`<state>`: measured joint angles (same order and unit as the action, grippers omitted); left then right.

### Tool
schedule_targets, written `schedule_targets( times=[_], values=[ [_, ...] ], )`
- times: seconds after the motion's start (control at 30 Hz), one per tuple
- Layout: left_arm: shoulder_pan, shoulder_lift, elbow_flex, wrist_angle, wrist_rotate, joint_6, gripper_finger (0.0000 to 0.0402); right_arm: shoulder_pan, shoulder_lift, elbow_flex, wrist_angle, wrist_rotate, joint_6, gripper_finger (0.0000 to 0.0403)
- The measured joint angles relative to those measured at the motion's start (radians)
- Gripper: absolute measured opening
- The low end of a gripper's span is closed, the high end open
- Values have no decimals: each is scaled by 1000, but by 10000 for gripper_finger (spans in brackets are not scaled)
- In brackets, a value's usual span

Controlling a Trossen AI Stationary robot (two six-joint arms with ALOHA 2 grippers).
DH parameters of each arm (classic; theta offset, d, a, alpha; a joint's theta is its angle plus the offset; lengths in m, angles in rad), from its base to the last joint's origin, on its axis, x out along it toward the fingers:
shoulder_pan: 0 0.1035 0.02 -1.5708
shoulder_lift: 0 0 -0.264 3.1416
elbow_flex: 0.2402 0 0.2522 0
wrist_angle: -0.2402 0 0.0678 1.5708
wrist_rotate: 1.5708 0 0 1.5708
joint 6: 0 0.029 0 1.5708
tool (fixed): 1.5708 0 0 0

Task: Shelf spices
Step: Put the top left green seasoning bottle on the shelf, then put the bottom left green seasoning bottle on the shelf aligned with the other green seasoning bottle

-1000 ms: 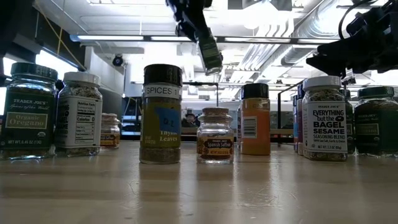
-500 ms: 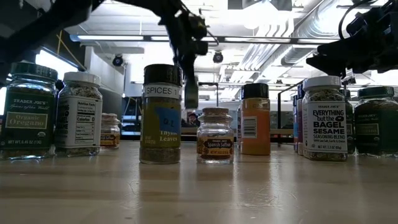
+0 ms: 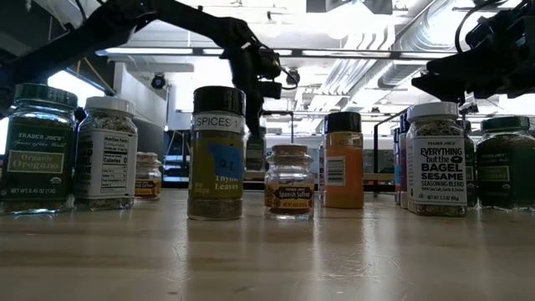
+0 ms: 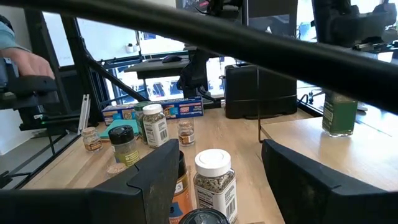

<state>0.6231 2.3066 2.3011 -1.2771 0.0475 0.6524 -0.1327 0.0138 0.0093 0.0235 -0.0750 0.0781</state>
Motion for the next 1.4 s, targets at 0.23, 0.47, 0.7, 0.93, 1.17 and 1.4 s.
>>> schedule_targets(
  times=[0.23,0.47,0.7,0.93,1.17,1.4],
  values=[
    [27,1,-3,21,2,-8,209,0,0,0,0,0,0,224],
    [49,1,-4,25,0,-12,214,0,0,0,0,0,0,224],
    [66,5,-8,28,3,-12,242,0,0,0,0,0,0,224],
    [69,5,-7,48,3,-14,273,0,0,0,0,0,0,224],
    [64,1,6,14,-12,-31,296,0,0,0,-1,0,0,224],
    [40,-48,47,-76,-25,-77,301,0,0,0,-1,0,0,224]
  ],
)
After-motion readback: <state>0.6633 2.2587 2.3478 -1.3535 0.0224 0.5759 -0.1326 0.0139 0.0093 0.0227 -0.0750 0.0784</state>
